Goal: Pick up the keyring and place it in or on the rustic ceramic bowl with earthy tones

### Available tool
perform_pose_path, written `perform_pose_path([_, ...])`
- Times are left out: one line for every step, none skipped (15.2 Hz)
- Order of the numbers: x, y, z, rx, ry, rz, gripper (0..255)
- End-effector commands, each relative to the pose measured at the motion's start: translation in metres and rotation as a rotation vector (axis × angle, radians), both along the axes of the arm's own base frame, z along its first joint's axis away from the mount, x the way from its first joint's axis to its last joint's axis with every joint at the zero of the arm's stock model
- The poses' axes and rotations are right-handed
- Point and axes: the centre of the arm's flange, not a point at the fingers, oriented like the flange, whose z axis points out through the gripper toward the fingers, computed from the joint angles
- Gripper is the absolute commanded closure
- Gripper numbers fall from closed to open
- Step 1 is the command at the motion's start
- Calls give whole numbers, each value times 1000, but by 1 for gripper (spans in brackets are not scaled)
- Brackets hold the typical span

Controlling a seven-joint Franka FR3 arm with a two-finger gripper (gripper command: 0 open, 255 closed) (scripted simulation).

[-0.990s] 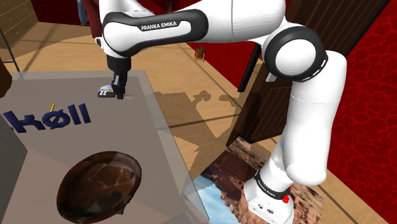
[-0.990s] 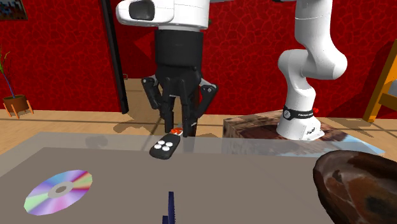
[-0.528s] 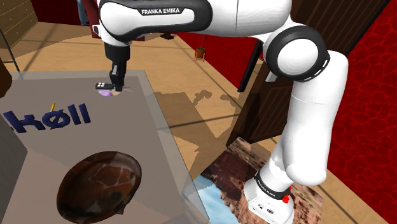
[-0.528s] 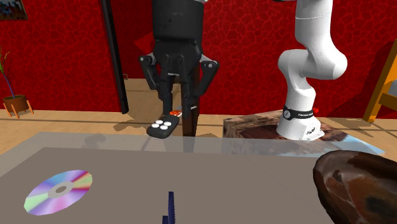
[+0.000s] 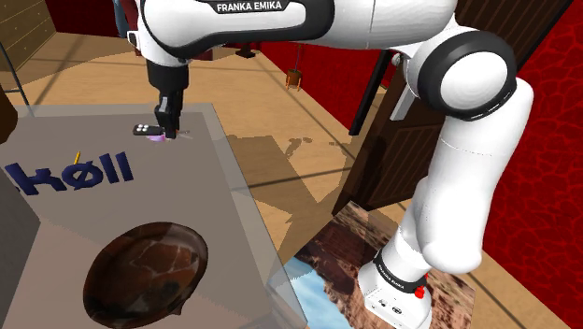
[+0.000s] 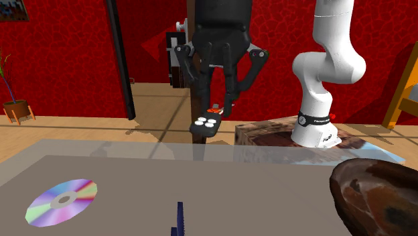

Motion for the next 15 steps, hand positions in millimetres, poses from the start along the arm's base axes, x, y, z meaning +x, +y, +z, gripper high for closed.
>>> perform_pose_path([-24,14,2,0,0,-1,255])
perform_pose_path([-35,21,2,0,0,-1,255])
perform_pose_path([-46,28,2,0,0,-1,255])
perform_pose_path([-57,35,3,0,0,-1,255])
perform_pose_path([-68,43,3,0,0,-1,255])
perform_pose_path([-79,50,3,0,0,-1,255])
perform_pose_path([-90,57,4,0,0,-1,255])
perform_pose_path([-101,64,4,0,0,-1,255])
perform_pose_path([-112,71,5,0,0,-1,255])
perform_pose_path([-123,79,5,0,0,-1,255])
perform_pose_path([-134,86,5,0,0,-1,255])
perform_pose_path([-145,93,6,0,0,-1,255])
perform_pose_path([-156,100,6,0,0,-1,255])
perform_pose_path([-167,107,7,0,0,-1,255])
perform_pose_path([-178,114,7,0,0,-1,255])
